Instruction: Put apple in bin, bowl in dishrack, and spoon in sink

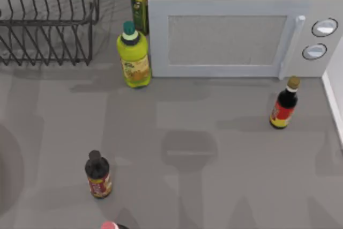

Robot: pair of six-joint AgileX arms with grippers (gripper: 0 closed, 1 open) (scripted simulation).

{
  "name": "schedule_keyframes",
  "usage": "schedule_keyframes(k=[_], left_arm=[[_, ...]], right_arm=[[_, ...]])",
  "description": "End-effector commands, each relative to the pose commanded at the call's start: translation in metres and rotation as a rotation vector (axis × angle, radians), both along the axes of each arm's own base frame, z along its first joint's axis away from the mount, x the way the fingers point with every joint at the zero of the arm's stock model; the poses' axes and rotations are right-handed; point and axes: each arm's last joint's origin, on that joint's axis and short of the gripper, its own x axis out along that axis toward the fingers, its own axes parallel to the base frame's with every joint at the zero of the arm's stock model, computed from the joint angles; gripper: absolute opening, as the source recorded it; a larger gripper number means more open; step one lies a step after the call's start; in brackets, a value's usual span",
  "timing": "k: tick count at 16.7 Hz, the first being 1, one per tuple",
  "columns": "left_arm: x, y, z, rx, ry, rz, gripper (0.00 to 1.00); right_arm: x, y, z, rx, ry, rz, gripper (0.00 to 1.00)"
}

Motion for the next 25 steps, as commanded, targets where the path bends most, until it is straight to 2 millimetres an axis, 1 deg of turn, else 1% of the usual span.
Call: schedule_keyframes(k=[5,18,19,25], left_arm=[[0.0003,-0.0003,-0.0020,0.000,0.002,0.000,0.00],[0.0003,-0.0003,-0.0020,0.000,0.002,0.000,0.98],[0.0003,-0.0003,-0.0020,0.000,0.002,0.000,1.00],[0.0003,-0.0003,-0.0020,0.000,0.002,0.000,1.00]], right_arm=[[0.0000,0.0000,0.0000,0.000,0.000,0.000,1.00],[0.0000,0.0000,0.0000,0.000,0.000,0.000,1.00],[0.0000,0.0000,0.0000,0.000,0.000,0.000,1.00],[0.0000,0.0000,0.0000,0.000,0.000,0.000,1.00]])
